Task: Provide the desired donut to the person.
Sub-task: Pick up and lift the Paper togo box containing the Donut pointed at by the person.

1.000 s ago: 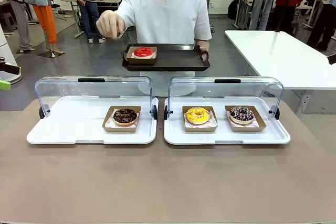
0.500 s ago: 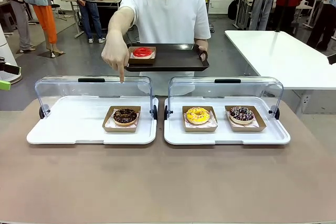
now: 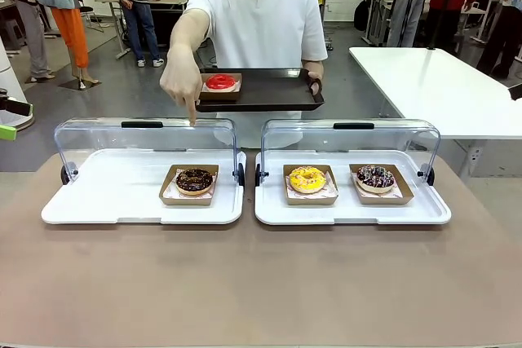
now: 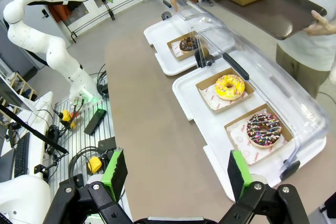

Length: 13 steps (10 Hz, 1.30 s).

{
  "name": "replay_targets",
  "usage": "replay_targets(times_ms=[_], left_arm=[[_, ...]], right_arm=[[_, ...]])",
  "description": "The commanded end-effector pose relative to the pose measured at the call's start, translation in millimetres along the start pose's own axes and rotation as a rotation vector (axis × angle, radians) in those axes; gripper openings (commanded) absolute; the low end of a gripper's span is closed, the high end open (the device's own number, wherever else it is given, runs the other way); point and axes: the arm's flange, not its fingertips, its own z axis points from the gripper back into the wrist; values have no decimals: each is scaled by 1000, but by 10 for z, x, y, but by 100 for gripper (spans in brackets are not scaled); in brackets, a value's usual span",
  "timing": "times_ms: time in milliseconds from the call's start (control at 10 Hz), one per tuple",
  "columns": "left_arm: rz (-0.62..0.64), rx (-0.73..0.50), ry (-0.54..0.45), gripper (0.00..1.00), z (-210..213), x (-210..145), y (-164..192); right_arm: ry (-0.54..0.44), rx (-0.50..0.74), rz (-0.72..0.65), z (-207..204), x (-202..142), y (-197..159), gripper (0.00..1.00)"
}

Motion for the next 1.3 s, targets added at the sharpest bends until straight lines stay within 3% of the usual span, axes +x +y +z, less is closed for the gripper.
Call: replay_targets(times_ms=[0,300,600,900,1000,1200], left_arm=[[-4,7,-17,100,5,-19,-2],[0,0,0,100,0,0,0],[-72,-71,157,100,-98,465,23],[-233,-273,521,100,-635,1009,58],[-288,-327,699,100,-921,1036,34],[-365,-377,954,100,-1487,967,10]], right_arm=[[-8,2,-4,-10,8,2,100],[-8,2,-4,-10,8,2,100],[-8,2,-4,-10,8,2,100],[-8,2,-4,-10,8,2,100],[-8,2,-4,-10,8,2,100],[-8,2,-4,-10,8,2,100]])
